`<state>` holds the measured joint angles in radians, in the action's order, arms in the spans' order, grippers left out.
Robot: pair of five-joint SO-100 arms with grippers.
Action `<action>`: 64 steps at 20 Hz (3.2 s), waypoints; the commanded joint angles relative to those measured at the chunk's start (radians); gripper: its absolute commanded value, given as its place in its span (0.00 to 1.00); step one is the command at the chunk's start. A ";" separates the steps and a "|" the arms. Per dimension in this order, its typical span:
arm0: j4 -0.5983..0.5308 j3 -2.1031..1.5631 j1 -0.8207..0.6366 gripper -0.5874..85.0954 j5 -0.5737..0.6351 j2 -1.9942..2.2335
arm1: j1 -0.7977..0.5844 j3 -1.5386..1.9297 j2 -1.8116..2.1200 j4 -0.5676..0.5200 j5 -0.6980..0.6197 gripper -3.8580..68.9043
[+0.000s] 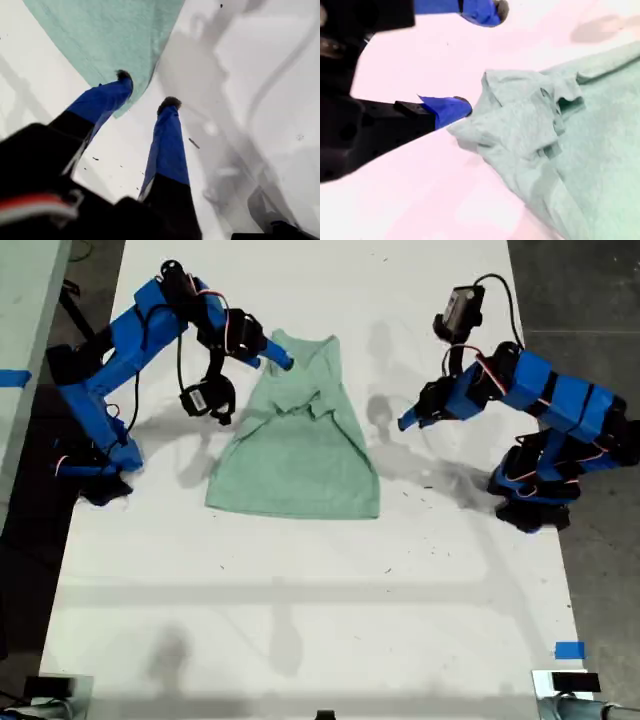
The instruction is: Fold t-shirt
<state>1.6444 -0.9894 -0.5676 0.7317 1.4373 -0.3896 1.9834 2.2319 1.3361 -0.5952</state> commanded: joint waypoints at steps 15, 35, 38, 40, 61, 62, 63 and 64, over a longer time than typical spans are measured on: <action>-0.351 -0.940 0.383 0.33 -0.310 0.604 | 0.212 0.106 -0.397 -0.457 -0.061 0.44; -0.379 -0.959 0.360 0.31 -0.318 0.607 | 0.275 0.155 -0.541 -0.575 0.008 0.04; -0.379 -0.960 0.360 0.31 -0.316 0.609 | 0.288 0.046 -0.526 -0.399 0.006 0.04; -0.379 -0.963 0.360 0.31 -0.316 0.612 | 0.296 -0.060 -0.499 -0.216 -0.003 0.04; -0.379 -0.976 0.359 0.31 -0.318 0.643 | 0.456 -1.029 -1.296 -0.193 0.198 0.04; -0.379 -0.976 0.359 0.31 -0.318 0.644 | 0.451 -1.029 -1.324 -0.198 0.216 0.04; -0.377 -0.976 0.360 0.31 -0.319 0.646 | 0.448 -1.031 -1.335 -0.198 0.229 0.06; -0.376 -0.979 0.364 0.31 -0.322 0.649 | 0.446 -1.031 -1.333 -0.192 0.233 0.14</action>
<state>1.2839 -1.9742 -0.1994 0.4234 2.0463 0.0460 0.9940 0.8943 1.1720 -0.3804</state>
